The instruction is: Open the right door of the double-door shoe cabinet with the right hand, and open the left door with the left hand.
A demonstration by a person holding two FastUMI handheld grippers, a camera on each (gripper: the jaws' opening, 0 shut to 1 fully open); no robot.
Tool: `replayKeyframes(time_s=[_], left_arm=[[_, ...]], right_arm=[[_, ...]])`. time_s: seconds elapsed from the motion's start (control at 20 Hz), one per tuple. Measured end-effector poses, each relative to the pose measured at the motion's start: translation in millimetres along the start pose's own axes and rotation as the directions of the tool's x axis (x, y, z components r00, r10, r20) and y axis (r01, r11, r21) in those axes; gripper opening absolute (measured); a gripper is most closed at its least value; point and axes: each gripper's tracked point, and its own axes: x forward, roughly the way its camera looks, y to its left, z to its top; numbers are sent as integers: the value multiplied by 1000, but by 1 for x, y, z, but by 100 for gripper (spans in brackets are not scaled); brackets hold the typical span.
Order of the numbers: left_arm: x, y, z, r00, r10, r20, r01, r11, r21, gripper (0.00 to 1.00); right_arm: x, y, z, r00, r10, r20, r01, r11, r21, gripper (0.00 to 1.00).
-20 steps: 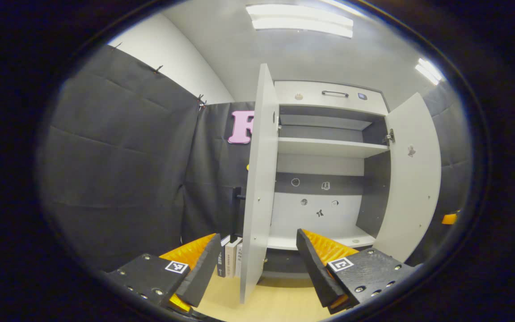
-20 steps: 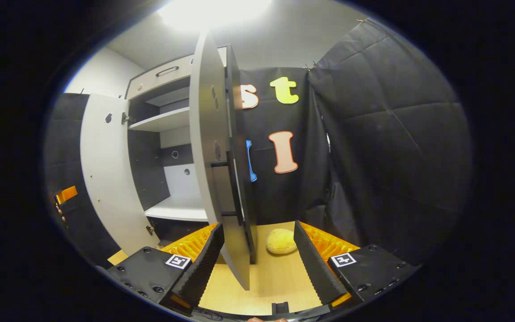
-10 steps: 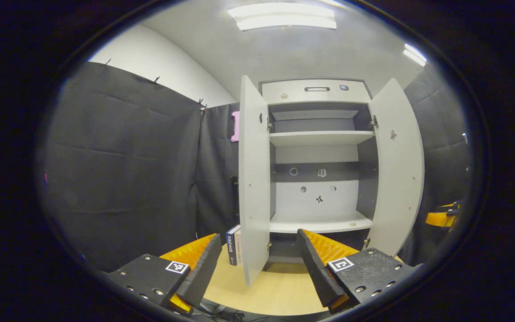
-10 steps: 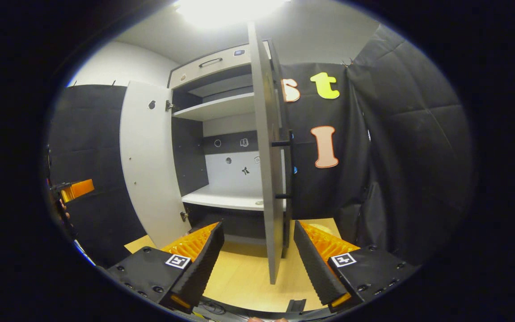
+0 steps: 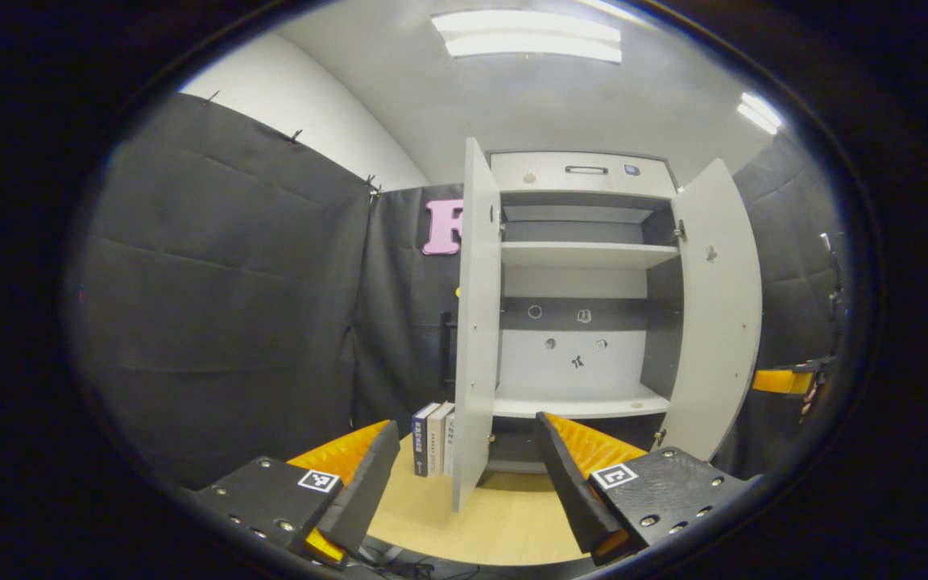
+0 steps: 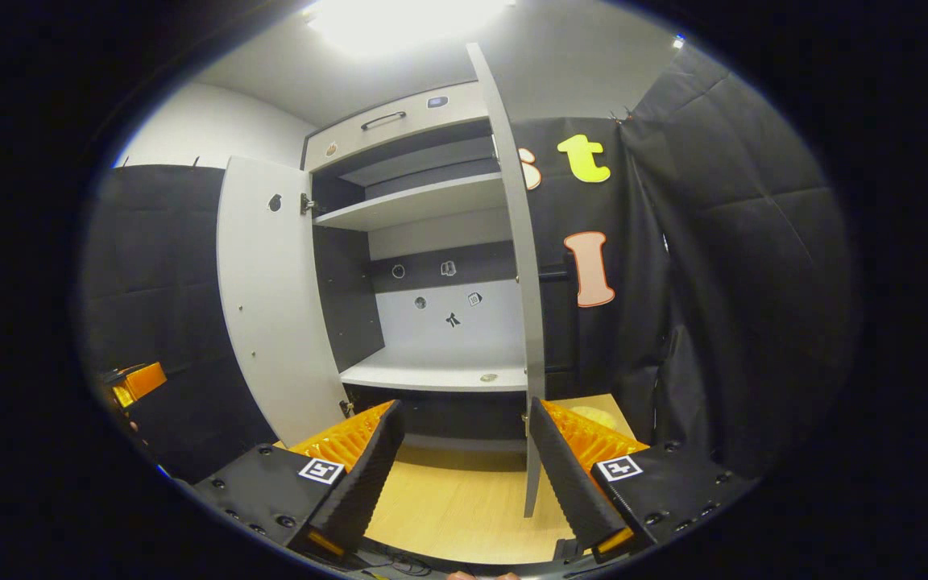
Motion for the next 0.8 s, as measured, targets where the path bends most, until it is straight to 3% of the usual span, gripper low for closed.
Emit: replayKeyframes(time_s=[0.3, 0.55, 0.8], left_arm=[[0, 46, -27, 999, 28, -15, -29, 999, -35, 99], [9, 64, -53, 999, -10, -42, 6, 994, -105, 99], [10, 73, -67, 997, -70, -45, 64, 988, -139, 97]], right_arm=[[0, 27, -5, 998, -56, -10, 56, 998, -5, 98], [23, 32, -29, 989, -85, -122, 91, 995, 43, 98], [25, 56, -51, 980, -110, -166, 118, 992, 38, 98]])
